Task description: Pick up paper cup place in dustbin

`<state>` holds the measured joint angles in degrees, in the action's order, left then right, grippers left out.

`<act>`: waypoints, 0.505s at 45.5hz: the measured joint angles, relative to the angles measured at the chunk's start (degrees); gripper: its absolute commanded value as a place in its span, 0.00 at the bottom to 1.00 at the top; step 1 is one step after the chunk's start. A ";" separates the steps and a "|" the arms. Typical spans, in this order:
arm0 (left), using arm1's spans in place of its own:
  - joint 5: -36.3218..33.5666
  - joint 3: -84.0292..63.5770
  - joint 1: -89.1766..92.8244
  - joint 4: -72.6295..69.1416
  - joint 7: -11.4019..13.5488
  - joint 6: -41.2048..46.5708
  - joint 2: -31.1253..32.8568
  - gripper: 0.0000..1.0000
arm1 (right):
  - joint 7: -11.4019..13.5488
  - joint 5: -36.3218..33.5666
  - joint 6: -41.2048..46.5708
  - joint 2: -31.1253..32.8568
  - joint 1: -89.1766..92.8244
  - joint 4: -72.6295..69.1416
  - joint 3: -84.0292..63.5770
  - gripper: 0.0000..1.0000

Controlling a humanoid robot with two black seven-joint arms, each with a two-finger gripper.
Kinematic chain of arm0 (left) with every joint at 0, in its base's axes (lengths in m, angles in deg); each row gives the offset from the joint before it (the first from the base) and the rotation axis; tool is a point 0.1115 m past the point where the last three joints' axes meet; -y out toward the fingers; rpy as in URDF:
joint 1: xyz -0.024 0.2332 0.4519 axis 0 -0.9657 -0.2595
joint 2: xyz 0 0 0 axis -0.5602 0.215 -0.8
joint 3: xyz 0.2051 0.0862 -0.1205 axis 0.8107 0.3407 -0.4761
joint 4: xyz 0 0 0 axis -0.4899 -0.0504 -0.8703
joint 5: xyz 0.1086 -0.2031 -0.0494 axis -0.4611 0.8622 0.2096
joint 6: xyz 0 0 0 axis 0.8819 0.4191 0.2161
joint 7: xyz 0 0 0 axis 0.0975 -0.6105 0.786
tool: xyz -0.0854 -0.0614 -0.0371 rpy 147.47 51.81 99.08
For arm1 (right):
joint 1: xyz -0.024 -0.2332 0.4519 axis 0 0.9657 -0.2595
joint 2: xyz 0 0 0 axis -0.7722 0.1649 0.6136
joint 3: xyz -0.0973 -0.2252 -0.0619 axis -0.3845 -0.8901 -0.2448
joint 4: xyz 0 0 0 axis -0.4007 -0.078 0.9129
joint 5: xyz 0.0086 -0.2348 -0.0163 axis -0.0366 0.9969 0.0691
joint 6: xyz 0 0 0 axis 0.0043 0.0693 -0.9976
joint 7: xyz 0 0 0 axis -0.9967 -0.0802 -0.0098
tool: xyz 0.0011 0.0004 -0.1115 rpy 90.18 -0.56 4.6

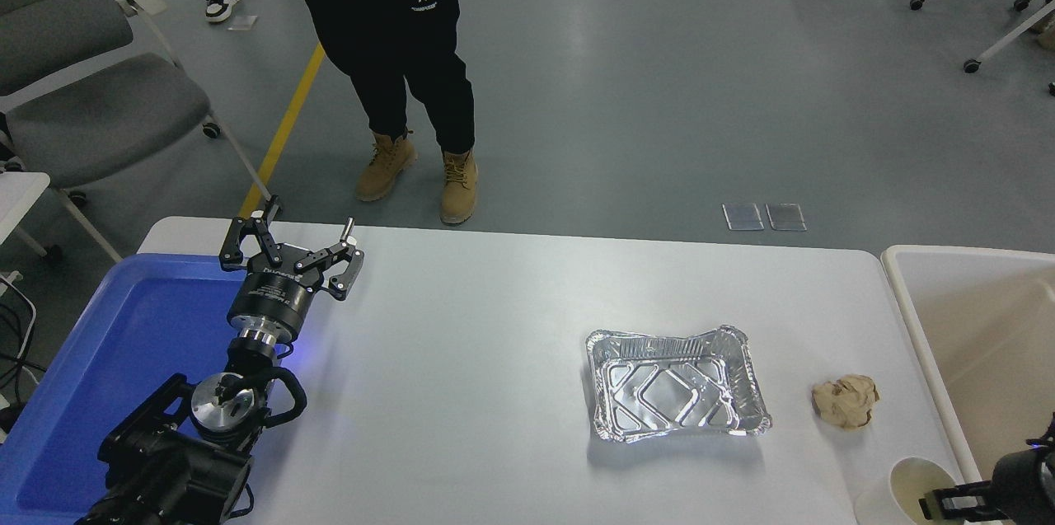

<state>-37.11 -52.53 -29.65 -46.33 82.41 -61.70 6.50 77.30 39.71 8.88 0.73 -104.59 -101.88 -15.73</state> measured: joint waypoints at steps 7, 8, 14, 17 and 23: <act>0.00 0.00 0.00 0.00 0.00 0.00 0.00 0.99 | -0.10 0.11 -0.06 0.00 0.09 0.03 0.14 0.00; 0.00 0.00 0.00 0.00 0.00 0.00 0.00 0.99 | -0.12 0.10 -0.06 0.05 0.05 0.01 0.26 0.00; 0.00 0.00 0.00 0.00 0.00 0.00 0.00 0.99 | -0.20 -0.14 0.06 0.92 -0.92 -0.40 1.03 0.00; 0.00 0.00 0.00 0.00 0.00 0.00 0.00 0.99 | -0.23 -0.23 0.34 1.97 -2.38 -1.01 1.30 0.00; -0.02 0.00 0.00 0.00 0.00 0.00 0.00 0.99 | -0.27 -0.20 1.27 4.49 -6.49 -2.64 1.34 0.00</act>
<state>-37.13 -52.52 -29.65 -46.33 82.42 -61.70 6.50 77.03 39.51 10.15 5.22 -111.08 -104.52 -14.40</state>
